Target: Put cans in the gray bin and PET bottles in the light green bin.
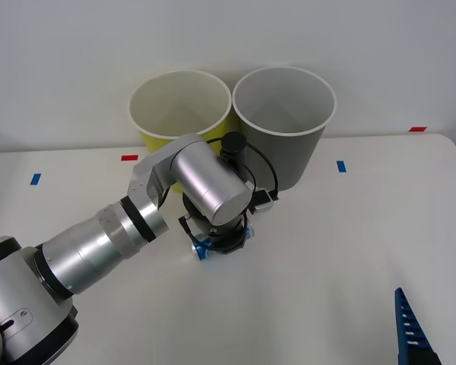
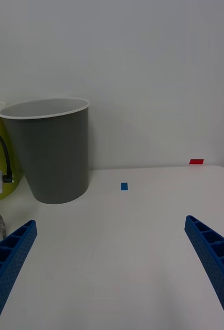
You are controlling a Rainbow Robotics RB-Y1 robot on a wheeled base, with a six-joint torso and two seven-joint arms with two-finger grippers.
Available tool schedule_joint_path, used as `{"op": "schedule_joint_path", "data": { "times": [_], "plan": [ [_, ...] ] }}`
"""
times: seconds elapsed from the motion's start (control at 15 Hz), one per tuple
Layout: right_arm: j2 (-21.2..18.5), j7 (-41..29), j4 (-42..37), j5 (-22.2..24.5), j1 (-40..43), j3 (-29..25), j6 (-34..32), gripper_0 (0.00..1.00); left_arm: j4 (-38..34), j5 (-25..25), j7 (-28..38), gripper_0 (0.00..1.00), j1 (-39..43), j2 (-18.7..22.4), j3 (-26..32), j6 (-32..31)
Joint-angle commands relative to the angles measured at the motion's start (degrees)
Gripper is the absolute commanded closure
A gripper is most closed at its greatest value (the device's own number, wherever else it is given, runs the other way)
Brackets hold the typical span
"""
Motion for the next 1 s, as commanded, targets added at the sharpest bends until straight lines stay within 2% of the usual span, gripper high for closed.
{"op": "schedule_joint_path", "data": {
  "times": [0.07,0.4,0.6,0.8,1.0],
  "plan": [
    [0.0,0.0,0.0,0.0,0.0,0.0,0.0,0.0,-0.29,0.58,0.17,1.0,-0.01,0.12,-0.02,0.02],
    [0.0,0.0,0.0,0.0,0.0,0.0,0.0,0.0,-3.46,0.5,1.66,1.0,0.08,0.39,-0.46,0.37],
    [0.0,0.0,0.0,0.0,0.0,0.0,0.0,0.0,-10.93,1.46,3.24,1.0,0.35,3.9,-0.64,0.9],
    [0.0,0.0,0.0,0.0,0.0,0.0,0.0,0.0,-19.37,1.9,8.78,1.0,0.35,8.03,-0.55,-0.42],
    [0.0,0.0,0.0,0.0,0.0,0.0,0.0,0.0,-23.67,2.25,9.57,1.0,1.05,10.14,1.39,-1.04]
  ]
}}
